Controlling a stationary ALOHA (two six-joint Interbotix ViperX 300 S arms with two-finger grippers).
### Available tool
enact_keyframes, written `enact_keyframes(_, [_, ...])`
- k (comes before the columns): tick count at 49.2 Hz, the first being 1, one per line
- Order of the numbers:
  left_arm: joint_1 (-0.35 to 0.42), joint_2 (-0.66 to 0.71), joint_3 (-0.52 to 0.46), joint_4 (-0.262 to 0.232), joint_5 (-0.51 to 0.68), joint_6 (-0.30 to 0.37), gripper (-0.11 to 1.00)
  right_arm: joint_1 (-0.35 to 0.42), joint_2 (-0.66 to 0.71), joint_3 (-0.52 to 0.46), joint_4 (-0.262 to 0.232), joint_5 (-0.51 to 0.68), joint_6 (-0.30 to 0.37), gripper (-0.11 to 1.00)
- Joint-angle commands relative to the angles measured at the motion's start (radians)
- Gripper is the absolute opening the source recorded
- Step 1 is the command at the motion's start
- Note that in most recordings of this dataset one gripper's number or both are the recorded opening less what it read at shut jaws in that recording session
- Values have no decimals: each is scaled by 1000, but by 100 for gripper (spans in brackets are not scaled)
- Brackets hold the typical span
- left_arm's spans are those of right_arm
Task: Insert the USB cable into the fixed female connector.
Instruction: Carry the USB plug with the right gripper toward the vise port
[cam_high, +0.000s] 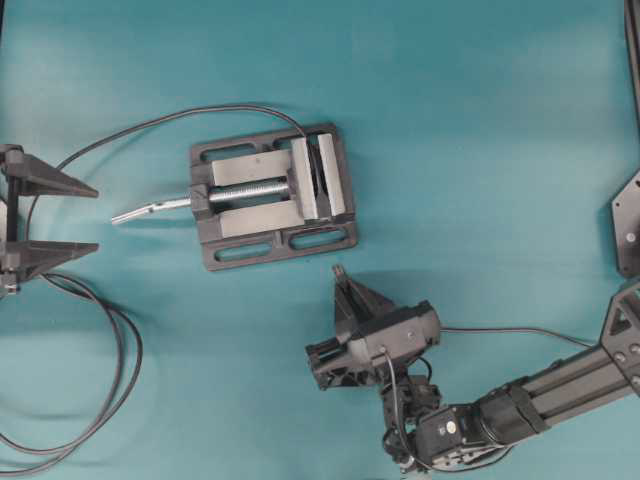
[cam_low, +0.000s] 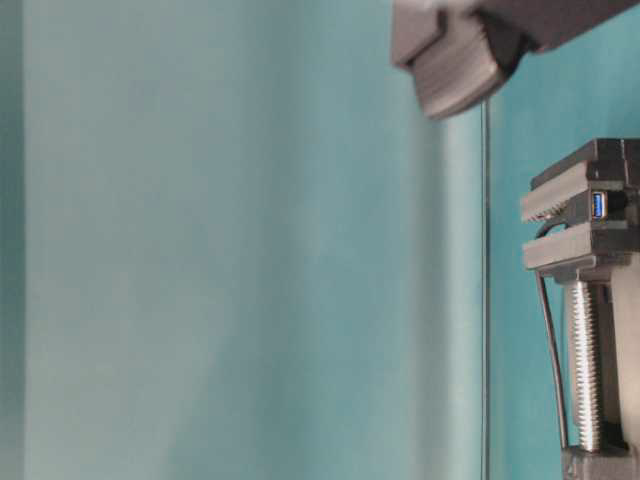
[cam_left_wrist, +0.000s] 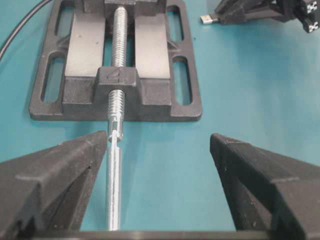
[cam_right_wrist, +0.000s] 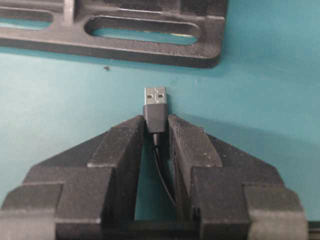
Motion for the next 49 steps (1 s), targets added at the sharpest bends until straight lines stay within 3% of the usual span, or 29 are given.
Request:
enact_keyframes(1, [2,5,-11,5,-9,3,100,-8,-17,-29,3,-31,-2,20])
enact_keyframes(25, [2,5,-11,5,-9,3,100,-2,-32,-48,-8,-104,-32,20])
enact_keyframes(49, [2,5,-11,5,-9,3,100,-48,-54,-87,-11,-109,-43,20])
